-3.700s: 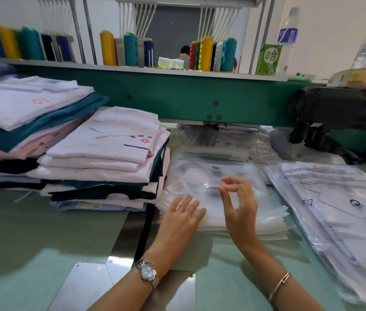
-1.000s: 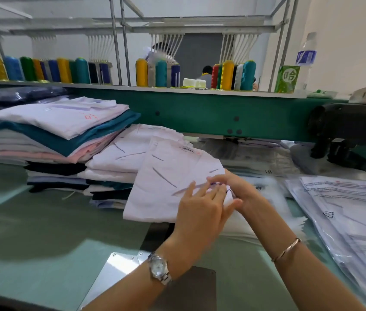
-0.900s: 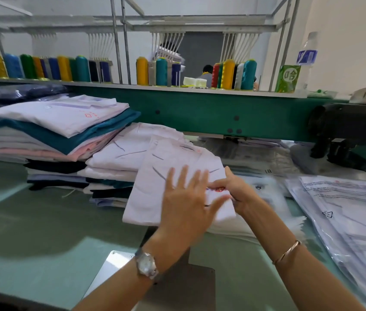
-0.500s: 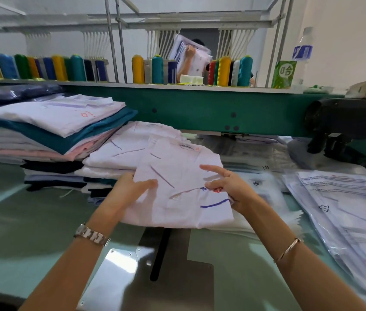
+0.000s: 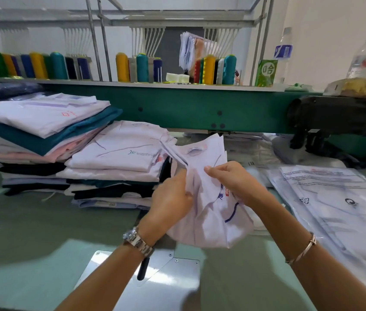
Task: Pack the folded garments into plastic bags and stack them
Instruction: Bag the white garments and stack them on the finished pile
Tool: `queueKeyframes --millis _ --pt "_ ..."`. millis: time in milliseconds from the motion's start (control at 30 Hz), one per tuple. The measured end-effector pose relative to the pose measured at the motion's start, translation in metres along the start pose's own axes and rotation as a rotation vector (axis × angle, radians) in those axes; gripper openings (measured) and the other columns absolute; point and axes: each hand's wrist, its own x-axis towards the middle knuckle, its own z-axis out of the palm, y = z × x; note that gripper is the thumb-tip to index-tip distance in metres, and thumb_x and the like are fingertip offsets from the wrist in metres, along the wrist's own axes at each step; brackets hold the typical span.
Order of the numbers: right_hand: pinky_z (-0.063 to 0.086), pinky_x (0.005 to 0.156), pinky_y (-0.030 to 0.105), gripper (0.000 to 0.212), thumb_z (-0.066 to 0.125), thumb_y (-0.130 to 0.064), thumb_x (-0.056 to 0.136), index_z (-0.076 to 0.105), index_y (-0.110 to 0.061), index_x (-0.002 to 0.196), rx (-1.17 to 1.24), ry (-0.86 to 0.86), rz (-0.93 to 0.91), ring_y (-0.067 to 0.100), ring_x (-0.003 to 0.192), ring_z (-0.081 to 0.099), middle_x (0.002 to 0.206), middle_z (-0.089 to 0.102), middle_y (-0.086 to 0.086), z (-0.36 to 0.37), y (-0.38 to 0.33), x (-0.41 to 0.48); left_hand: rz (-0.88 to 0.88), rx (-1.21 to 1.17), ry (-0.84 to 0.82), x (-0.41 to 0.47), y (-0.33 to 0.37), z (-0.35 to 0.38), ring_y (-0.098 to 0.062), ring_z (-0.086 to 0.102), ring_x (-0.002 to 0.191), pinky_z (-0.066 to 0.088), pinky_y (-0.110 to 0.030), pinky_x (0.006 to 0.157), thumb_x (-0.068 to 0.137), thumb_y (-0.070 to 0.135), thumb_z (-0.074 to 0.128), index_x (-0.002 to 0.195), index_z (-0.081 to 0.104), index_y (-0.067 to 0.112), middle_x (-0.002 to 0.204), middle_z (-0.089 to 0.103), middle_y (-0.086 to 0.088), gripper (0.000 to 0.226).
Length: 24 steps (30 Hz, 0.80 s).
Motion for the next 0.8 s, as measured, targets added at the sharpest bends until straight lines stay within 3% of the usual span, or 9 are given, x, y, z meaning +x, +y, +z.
queueKeyframes --millis 67,167,300,367,467,533,600,700,800 --pt "0.012 0.042 0.023 0.069 0.062 -0.064 0.08 0.017 -0.022 0.049 -0.068 0.049 0.014 0.013 0.042 0.011 0.047 0.013 -0.005 -0.004 0.0 -0.007 0.031 0.002 -0.029 0.0 0.012 0.011 -0.029 0.058 0.104 0.042 -0.033 0.074 0.09 0.015 0.052 0.136 0.039 0.026 0.117 0.062 -0.004 0.049" --pt "0.013 0.045 0.027 0.071 0.061 -0.08 0.064 0.024 -0.02 0.05 -0.134 0.091 0.032 0.014 0.045 0.015 0.049 0.013 -0.005 -0.011 0.006 -0.014 0.107 -0.018 -0.123 -0.001 0.031 0.025 -0.028 0.061 0.102 0.04 -0.031 0.068 0.087 0.013 0.055 0.148 0.026 0.036 0.115 0.064 -0.004 0.071" --pt "0.027 0.056 0.031 0.053 0.068 -0.049 0.077 0.056 -0.003 0.056 -0.207 0.164 0.074 0.018 0.054 0.032 0.053 0.034 0.005 -0.021 0.018 -0.015 0.179 -0.073 -0.258 -0.005 0.044 0.037 -0.032 0.059 0.108 0.05 -0.039 0.079 0.079 0.016 0.055 0.149 0.021 0.04 0.12 0.063 -0.006 0.081" --pt "0.029 0.055 0.03 0.043 0.063 -0.034 0.081 0.05 -0.01 0.048 -0.251 0.197 0.095 0.018 0.052 0.034 0.047 0.036 -0.001 -0.025 0.024 -0.016 0.211 -0.134 -0.293 -0.007 0.047 0.042 -0.031 0.059 0.107 0.051 -0.043 0.084 0.075 0.02 0.056 0.143 0.028 0.043 0.119 0.064 -0.003 0.077" --pt "0.033 0.057 0.031 0.03 0.053 -0.023 0.083 0.046 -0.015 0.056 -0.266 0.203 0.117 0.019 0.055 0.04 0.054 0.044 0.002 -0.033 0.033 -0.017 0.236 -0.402 -0.362 -0.005 0.047 0.054 -0.02 0.064 0.104 0.053 -0.042 0.086 0.074 0.044 0.057 0.125 0.053 0.043 0.111 0.069 0.005 0.052" --pt "0.034 0.056 0.03 0.03 0.052 -0.019 0.086 0.046 -0.014 0.057 -0.262 0.2 0.122 0.019 0.053 0.042 0.054 0.045 0.002 -0.043 0.039 -0.019 0.198 -0.705 -0.45 0.002 0.043 0.059 -0.006 0.064 0.105 0.056 -0.029 0.081 0.083 0.058 0.062 0.12 0.063 0.036 0.11 0.07 0.015 0.044" --pt "0.03 0.05 0.027 0.034 0.052 -0.017 0.088 0.042 -0.015 0.056 -0.292 0.181 0.11 0.014 0.044 0.036 0.046 0.038 -0.004 -0.056 0.044 -0.023 0.156 -0.877 -0.452 0.016 0.032 0.063 0.001 0.062 0.107 0.055 -0.021 0.069 0.094 0.049 0.052 0.126 0.061 0.026 0.113 0.068 0.018 0.04" --pt "0.025 0.043 0.024 0.03 0.052 -0.018 0.09 0.046 -0.016 0.061 -0.304 0.158 0.088 0.008 0.037 0.03 0.042 0.032 -0.01 -0.072 0.049 -0.03 0.272 -0.562 -0.232 0.038 0.0 0.067 -0.003 0.057 0.119 0.048 -0.025 0.094 0.1 0.027 0.052 0.138 0.05 0.02 0.129 0.062 0.01 0.038" --pt "0.026 0.045 0.024 0.026 0.054 -0.019 0.09 0.051 -0.015 0.065 -0.284 0.168 0.111 0.011 0.039 0.031 0.045 0.034 -0.005 -0.083 0.052 -0.034 0.375 -0.059 -0.2 0.058 -0.03 0.07 -0.008 0.054 0.122 0.042 -0.021 0.097 0.095 0.037 0.059 0.143 0.043 0.029 0.138 0.055 0.013 0.051"
